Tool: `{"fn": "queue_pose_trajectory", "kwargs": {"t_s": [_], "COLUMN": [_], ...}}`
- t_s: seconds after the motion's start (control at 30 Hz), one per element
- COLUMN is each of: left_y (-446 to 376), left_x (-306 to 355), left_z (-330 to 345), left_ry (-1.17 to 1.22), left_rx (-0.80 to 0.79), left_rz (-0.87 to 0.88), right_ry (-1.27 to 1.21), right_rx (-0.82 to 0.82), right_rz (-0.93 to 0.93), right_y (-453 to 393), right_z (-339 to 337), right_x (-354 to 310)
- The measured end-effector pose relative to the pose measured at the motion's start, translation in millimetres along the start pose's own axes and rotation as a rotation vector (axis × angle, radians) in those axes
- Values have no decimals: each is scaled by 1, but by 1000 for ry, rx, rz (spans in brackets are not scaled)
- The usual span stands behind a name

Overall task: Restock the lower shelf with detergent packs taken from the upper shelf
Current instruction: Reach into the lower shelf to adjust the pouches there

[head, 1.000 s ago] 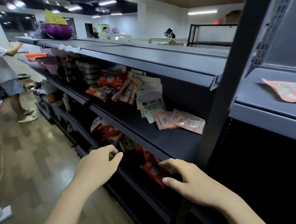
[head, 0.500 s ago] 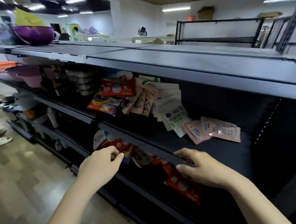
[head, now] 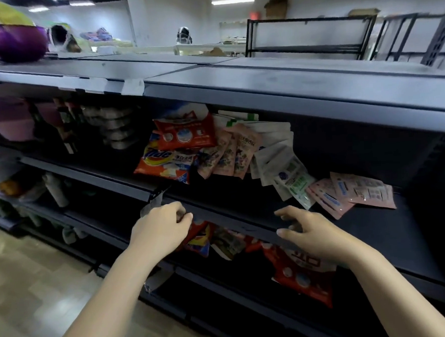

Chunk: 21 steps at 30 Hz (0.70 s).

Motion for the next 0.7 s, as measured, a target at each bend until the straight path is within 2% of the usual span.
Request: {"fn": "queue_pose_trajectory", "kwargs": {"t_s": [0.27, 0.5, 0.7], "left_y": [-89, -163, -215], "left_x": [15, 18, 26], "left_z": [21, 44, 69], "left_ry": [24, 129, 209], "left_rx": [12, -37, -95], "left_rz": [84, 96, 158], "right_ry": [3, -111, -164], "right_rx": [79, 221, 255], "right_rz": [76, 86, 156], "right_y": [-77, -152, -202], "right_z": [-13, -23, -14], "right_x": [6, 10, 15]}}
Point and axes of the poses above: each hand's wrist, its own y-axis away from the middle knuckle, its own z-axis out of the palm, x = y × z, the point moved 8 cm from there along -y, towards the middle knuckle, and after that the axes turned 2 degrees about -x, right-handed, at the moved point
